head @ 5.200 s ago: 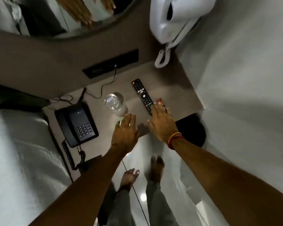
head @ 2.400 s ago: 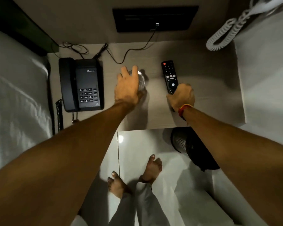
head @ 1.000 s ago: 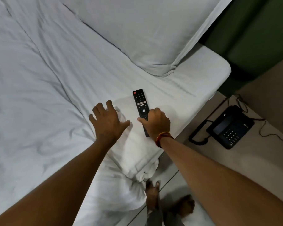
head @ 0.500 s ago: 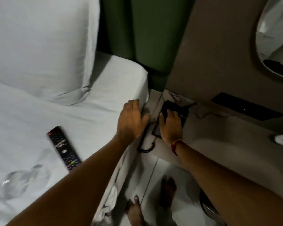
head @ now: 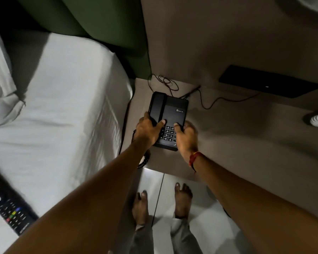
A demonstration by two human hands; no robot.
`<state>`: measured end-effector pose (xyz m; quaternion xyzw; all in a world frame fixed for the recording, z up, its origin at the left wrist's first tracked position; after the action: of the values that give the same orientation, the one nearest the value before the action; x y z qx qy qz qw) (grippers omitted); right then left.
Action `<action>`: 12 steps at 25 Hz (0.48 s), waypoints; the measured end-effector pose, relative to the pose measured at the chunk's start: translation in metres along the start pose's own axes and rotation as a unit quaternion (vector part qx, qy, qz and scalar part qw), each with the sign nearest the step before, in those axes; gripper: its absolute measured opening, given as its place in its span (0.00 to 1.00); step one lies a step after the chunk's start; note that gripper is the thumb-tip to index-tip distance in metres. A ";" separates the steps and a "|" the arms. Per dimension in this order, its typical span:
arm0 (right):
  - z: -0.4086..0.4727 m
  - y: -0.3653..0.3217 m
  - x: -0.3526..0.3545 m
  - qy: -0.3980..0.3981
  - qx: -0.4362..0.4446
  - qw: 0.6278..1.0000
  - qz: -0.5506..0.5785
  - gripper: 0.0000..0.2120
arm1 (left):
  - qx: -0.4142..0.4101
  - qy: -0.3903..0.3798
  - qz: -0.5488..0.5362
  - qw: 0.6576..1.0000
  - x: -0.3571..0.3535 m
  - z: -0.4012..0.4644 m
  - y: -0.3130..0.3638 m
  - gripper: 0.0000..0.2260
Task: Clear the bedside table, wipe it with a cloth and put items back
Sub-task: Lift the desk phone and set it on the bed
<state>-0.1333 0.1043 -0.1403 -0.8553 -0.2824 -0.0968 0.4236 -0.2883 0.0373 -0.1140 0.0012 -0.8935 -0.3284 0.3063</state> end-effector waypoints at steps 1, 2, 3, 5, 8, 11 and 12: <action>-0.003 -0.005 0.000 0.007 -0.001 1.000 0.014 0.11 | 0.008 0.006 -0.032 0.999 -0.001 0.000 0.000 0.33; -0.005 -0.006 -0.001 0.019 -0.005 1.000 0.019 0.11 | 0.020 0.009 -0.060 0.998 -0.002 0.000 -0.001 0.32; -0.007 -0.006 0.000 0.029 -0.008 0.999 0.029 0.12 | 0.030 0.009 -0.078 0.996 -0.003 0.000 -0.002 0.30; -0.013 -0.005 0.002 0.049 -0.013 0.998 0.037 0.13 | 0.035 0.009 -0.095 0.995 -0.003 -0.005 -0.005 0.27; -0.028 -0.015 0.012 0.074 -0.001 0.997 0.037 0.10 | 0.007 0.029 -0.116 0.993 0.011 -0.024 0.004 0.29; -0.059 -0.052 0.021 0.086 0.040 0.994 0.050 0.09 | -0.054 0.062 -0.097 0.992 0.051 -0.050 0.027 0.30; -0.068 -0.066 0.021 0.085 0.051 0.994 0.048 0.09 | -0.075 0.074 -0.081 0.991 0.069 -0.057 0.035 0.28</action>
<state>-0.1480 0.0919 -0.0456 -0.8337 -0.2082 -0.1340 0.4936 -0.3058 0.0174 -0.0211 0.0751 -0.8385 -0.4170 0.3427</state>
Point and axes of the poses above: each hand's wrist, its own z-axis towards the middle knuckle, its own x-axis out of the back of the hand, y = z × x, the point moved 7 cm from there along z, towards the middle knuckle, and after that the axes turned 3 degrees about -x, right-handed, at the moved point
